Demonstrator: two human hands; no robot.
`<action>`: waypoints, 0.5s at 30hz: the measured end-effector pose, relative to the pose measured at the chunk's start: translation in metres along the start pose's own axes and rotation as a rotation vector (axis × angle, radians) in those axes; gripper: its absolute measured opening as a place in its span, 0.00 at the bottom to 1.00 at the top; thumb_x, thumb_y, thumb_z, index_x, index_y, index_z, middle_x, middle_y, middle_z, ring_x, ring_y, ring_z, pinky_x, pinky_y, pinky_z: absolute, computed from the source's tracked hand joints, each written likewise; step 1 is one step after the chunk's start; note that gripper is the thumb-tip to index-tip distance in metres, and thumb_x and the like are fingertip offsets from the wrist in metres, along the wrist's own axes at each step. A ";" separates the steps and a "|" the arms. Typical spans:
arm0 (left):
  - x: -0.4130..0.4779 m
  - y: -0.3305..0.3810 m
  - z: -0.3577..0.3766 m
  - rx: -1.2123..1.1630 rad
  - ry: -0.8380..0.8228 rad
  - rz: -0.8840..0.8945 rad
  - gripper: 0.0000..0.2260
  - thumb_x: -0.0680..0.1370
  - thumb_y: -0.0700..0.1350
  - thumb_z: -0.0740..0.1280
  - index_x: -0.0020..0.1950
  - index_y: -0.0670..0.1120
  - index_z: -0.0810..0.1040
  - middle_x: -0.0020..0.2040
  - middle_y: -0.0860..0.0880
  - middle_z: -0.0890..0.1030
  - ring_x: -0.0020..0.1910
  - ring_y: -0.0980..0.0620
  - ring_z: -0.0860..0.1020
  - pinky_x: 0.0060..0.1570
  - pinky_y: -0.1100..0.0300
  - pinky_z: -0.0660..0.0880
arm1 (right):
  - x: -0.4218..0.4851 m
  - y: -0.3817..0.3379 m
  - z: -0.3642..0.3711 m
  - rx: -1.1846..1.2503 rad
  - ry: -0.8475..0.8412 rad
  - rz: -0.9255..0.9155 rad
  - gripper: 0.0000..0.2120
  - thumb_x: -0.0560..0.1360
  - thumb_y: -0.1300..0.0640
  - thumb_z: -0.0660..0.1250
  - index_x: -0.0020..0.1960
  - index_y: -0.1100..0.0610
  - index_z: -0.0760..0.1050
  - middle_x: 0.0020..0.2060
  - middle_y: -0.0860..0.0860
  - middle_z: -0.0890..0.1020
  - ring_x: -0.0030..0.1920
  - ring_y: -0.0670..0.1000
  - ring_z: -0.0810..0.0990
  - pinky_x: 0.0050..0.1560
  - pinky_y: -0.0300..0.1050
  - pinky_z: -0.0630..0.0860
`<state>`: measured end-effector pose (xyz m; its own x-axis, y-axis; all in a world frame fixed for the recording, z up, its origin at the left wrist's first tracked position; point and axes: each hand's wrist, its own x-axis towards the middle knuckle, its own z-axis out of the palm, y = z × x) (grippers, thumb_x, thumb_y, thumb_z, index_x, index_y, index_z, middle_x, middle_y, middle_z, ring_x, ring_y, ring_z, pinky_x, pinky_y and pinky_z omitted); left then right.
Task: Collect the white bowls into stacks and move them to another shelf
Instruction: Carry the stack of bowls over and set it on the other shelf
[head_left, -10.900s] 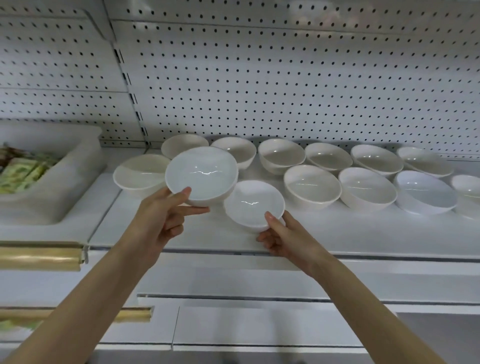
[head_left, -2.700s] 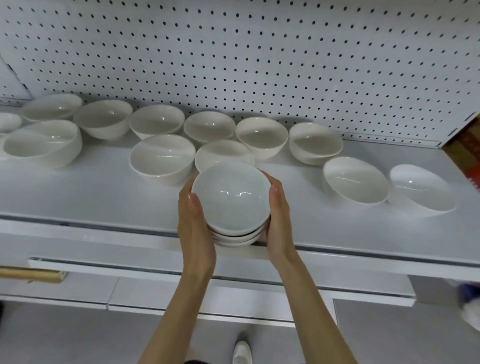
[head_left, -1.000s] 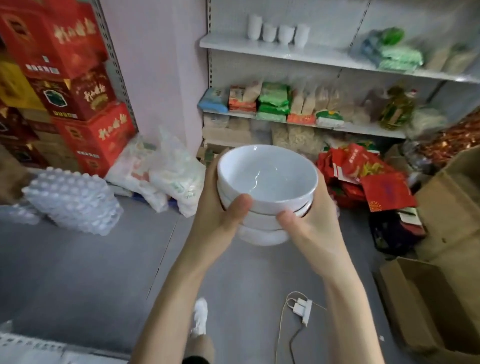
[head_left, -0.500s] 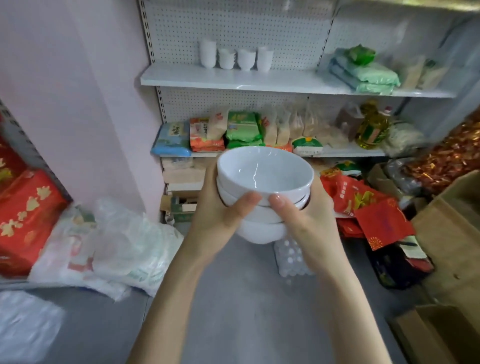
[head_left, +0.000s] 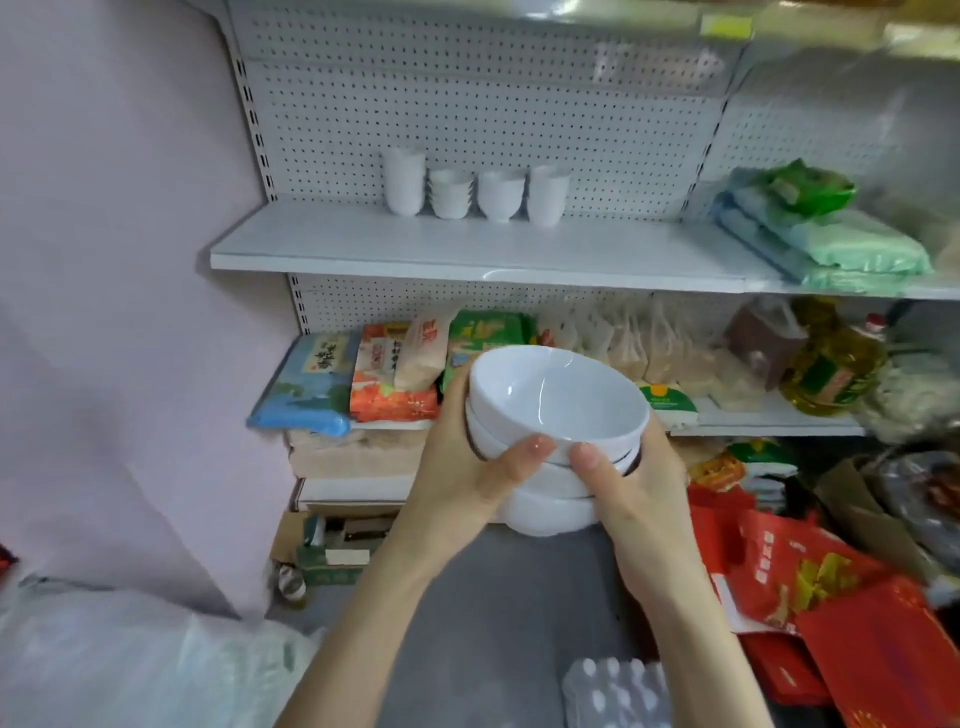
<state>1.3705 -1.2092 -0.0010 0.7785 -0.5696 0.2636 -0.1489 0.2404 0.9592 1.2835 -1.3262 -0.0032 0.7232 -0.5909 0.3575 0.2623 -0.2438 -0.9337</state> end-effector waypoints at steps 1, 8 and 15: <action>0.026 -0.006 0.002 0.001 0.012 0.003 0.45 0.57 0.70 0.75 0.68 0.52 0.69 0.61 0.51 0.80 0.60 0.52 0.78 0.57 0.51 0.78 | 0.028 0.007 -0.002 -0.004 -0.013 0.006 0.31 0.58 0.42 0.71 0.60 0.49 0.73 0.51 0.42 0.83 0.52 0.41 0.81 0.47 0.32 0.75; 0.189 -0.047 0.002 0.011 0.109 -0.002 0.52 0.52 0.75 0.71 0.70 0.50 0.66 0.58 0.56 0.79 0.56 0.60 0.79 0.48 0.67 0.76 | 0.199 0.065 0.007 -0.035 -0.074 0.071 0.29 0.55 0.42 0.71 0.56 0.45 0.73 0.51 0.46 0.82 0.50 0.41 0.81 0.47 0.33 0.76; 0.368 -0.118 0.004 -0.005 0.062 0.028 0.42 0.59 0.71 0.69 0.67 0.50 0.68 0.56 0.62 0.80 0.55 0.64 0.78 0.50 0.69 0.75 | 0.360 0.146 0.008 -0.078 0.009 0.086 0.33 0.55 0.42 0.70 0.60 0.46 0.73 0.48 0.41 0.83 0.50 0.40 0.81 0.47 0.33 0.76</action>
<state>1.6725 -1.4508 -0.0170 0.8106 -0.5124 0.2835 -0.1683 0.2599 0.9509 1.5874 -1.5682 -0.0108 0.7353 -0.6186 0.2769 0.1494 -0.2507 -0.9565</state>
